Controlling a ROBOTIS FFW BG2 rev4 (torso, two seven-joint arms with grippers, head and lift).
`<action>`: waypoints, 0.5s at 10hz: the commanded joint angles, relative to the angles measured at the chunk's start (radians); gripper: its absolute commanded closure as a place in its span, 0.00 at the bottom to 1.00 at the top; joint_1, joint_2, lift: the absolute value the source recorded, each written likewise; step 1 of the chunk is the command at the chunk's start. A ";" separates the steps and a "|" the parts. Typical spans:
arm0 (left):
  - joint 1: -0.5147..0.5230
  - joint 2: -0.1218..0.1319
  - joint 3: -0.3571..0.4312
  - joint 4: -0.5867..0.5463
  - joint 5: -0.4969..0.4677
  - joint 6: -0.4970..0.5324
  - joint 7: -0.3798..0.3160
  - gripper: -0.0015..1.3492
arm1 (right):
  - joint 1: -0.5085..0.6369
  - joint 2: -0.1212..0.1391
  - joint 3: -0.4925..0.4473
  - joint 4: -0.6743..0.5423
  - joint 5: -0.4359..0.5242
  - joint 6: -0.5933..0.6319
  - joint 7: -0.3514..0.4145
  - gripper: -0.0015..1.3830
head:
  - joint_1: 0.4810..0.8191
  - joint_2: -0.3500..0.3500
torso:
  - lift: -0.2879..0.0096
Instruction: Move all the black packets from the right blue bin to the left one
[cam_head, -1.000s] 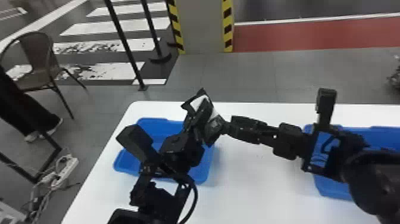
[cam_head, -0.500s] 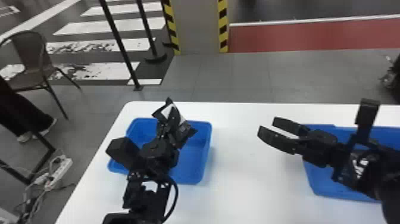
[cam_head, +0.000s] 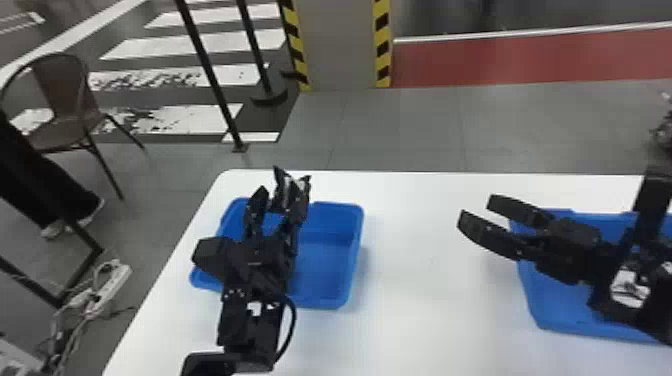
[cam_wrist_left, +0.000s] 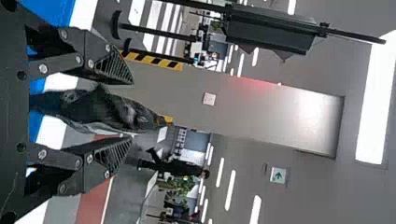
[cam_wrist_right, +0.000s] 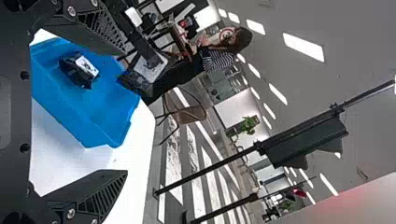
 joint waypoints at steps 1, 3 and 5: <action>0.018 0.004 -0.026 -0.001 0.030 -0.054 -0.013 0.09 | 0.081 0.000 -0.036 -0.194 0.077 0.089 -0.086 0.09 | 0.63 0.80 | 0.60; 0.072 0.012 -0.071 -0.068 0.066 -0.100 -0.028 0.09 | 0.196 0.001 -0.077 -0.371 0.077 0.124 -0.221 0.09 | 0.63 0.74 | 0.60; 0.133 0.006 -0.077 -0.161 0.063 -0.073 -0.028 0.09 | 0.238 0.001 -0.109 -0.405 0.057 0.124 -0.252 0.09 | 0.63 0.67 | 0.60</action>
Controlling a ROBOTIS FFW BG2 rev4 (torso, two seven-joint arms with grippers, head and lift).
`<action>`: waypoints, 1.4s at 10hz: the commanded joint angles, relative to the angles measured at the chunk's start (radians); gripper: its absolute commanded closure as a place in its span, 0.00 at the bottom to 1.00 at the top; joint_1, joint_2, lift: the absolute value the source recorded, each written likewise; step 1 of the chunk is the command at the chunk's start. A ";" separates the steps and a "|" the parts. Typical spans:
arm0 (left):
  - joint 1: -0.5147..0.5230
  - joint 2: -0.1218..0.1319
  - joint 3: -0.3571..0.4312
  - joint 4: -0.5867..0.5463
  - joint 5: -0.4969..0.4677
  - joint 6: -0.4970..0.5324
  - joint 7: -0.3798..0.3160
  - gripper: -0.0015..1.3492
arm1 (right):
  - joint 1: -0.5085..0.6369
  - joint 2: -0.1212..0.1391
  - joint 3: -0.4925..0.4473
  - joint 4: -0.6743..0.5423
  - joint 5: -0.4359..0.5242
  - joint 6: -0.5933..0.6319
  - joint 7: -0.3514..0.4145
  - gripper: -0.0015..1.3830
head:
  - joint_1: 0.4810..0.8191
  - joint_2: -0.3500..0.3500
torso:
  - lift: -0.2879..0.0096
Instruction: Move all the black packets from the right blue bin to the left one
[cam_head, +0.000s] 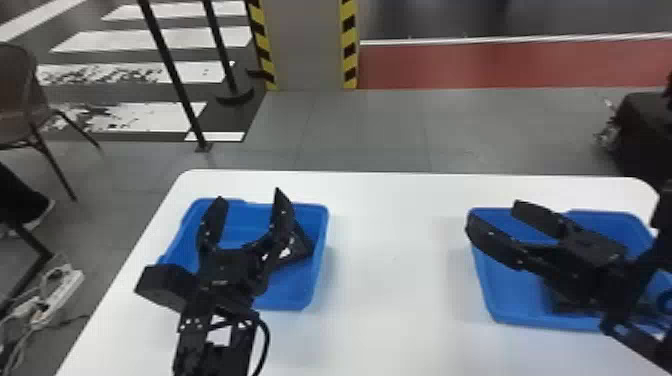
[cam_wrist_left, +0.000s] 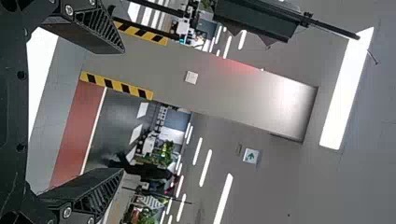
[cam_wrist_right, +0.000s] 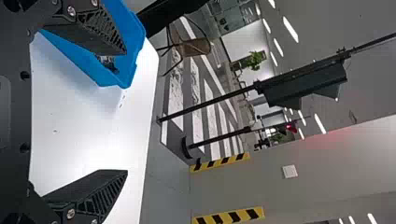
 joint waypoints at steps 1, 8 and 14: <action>0.039 -0.005 -0.001 -0.052 -0.003 0.003 0.002 0.09 | 0.046 0.000 -0.015 -0.067 -0.003 0.007 -0.047 0.09 | 0.63 0.65 | 0.60; 0.184 -0.010 0.019 -0.202 -0.054 0.109 0.010 0.09 | 0.115 -0.003 -0.120 -0.114 0.152 0.243 -0.330 0.09 | 0.63 0.46 | 0.60; 0.186 -0.011 0.016 -0.209 -0.058 0.116 0.010 0.09 | -0.123 -0.032 -0.114 0.210 0.207 0.348 -0.310 0.11 | 0.63 0.34 | 0.60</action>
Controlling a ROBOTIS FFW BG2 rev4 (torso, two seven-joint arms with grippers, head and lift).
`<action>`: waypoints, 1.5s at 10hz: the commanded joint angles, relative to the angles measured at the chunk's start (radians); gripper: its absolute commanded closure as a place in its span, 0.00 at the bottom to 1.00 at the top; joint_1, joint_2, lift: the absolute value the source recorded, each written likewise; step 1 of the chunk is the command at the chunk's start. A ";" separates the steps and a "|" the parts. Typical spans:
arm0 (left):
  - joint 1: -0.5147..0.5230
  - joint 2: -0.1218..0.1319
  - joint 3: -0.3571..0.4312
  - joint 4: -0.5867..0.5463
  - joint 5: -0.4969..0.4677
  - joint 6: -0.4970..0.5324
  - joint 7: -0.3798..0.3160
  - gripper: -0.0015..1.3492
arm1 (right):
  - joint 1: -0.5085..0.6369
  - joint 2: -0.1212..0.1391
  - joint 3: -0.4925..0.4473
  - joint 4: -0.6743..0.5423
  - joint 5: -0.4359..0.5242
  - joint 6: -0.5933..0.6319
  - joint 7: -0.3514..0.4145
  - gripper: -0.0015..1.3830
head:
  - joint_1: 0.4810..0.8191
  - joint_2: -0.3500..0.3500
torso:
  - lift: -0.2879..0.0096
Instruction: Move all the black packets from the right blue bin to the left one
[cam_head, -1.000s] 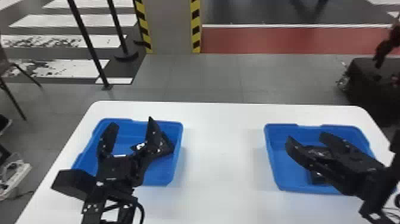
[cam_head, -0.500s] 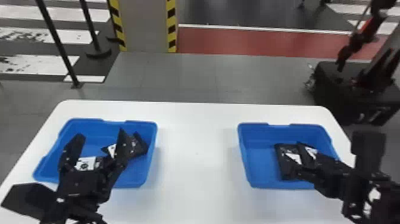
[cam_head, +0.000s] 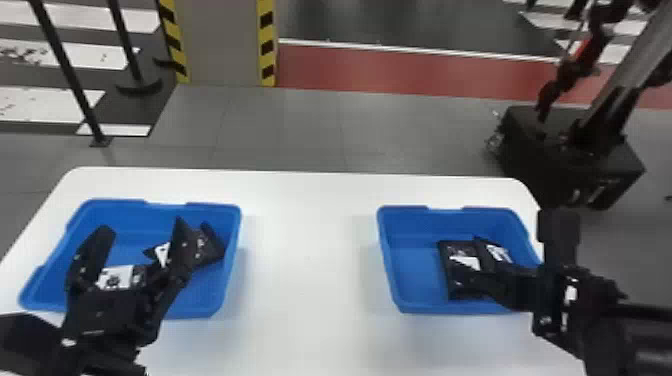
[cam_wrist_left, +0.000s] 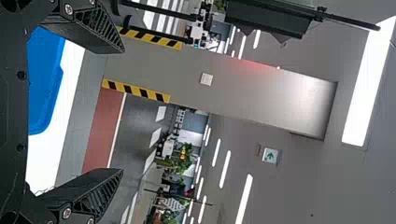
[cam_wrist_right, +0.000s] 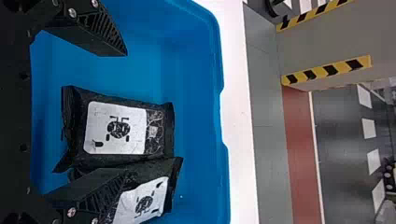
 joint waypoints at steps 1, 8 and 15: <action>0.000 0.000 -0.001 0.000 0.001 -0.002 0.000 0.09 | -0.048 0.008 0.000 0.053 0.035 0.031 -0.003 0.11 | 0.63 0.34 | 0.60; 0.003 0.002 -0.002 0.000 0.001 -0.010 0.000 0.09 | -0.139 0.012 0.012 0.190 0.069 0.062 -0.008 0.13 | 0.63 0.31 | 0.60; 0.003 0.002 -0.002 0.000 -0.003 -0.017 0.000 0.09 | -0.144 0.025 0.034 0.217 0.066 0.094 -0.008 0.82 | 0.63 0.35 | 0.60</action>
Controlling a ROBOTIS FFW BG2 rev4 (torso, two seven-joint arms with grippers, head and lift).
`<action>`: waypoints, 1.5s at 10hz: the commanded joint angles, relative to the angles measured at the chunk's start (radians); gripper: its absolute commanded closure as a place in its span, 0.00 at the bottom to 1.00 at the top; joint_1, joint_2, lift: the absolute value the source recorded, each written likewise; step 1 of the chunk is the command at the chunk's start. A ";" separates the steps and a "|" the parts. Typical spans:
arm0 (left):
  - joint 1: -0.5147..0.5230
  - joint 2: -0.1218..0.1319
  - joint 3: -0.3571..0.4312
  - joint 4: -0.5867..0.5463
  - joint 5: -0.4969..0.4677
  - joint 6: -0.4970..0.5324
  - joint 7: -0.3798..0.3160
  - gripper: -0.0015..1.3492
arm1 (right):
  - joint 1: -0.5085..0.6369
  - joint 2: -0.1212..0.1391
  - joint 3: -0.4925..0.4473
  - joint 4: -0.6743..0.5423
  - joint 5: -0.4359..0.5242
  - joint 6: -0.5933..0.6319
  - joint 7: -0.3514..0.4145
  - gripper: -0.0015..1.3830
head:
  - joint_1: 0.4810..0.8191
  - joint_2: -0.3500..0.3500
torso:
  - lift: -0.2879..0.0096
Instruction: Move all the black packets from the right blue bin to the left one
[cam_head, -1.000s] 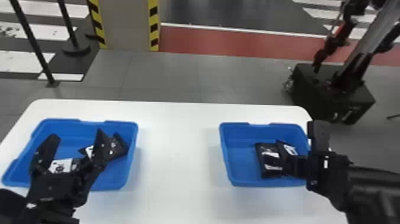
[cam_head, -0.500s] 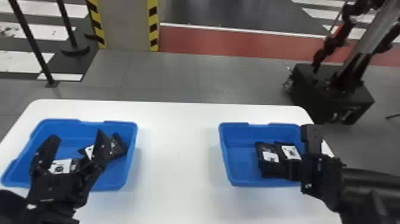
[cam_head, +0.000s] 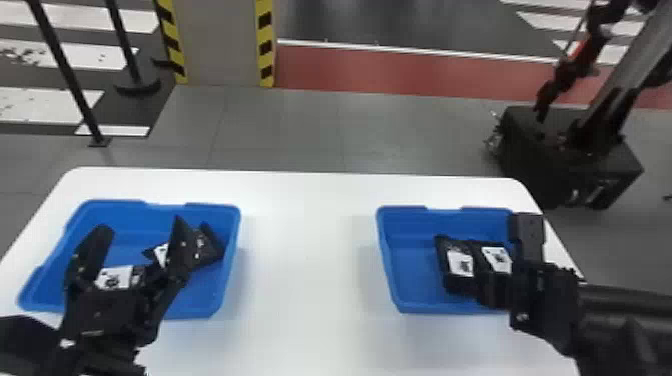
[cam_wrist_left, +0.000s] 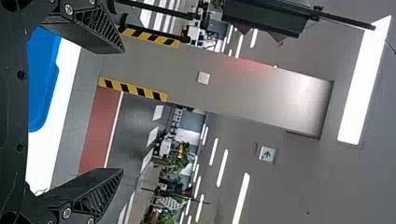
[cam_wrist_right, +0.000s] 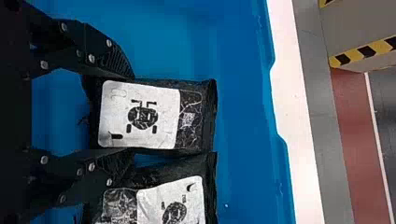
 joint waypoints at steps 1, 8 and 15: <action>0.002 0.000 0.002 0.002 0.001 -0.004 0.000 0.09 | 0.009 0.005 0.000 -0.016 -0.001 -0.021 0.000 0.82 | 0.63 0.35 | 0.60; -0.008 0.000 -0.007 -0.003 0.005 0.000 0.000 0.09 | 0.085 0.015 0.006 -0.127 -0.088 -0.205 0.099 0.82 | 0.63 0.41 | 0.60; -0.047 0.002 0.006 -0.103 0.012 0.170 0.000 0.09 | 0.065 -0.003 0.261 0.001 -0.255 -0.779 0.338 0.82 | 0.63 0.62 | 0.60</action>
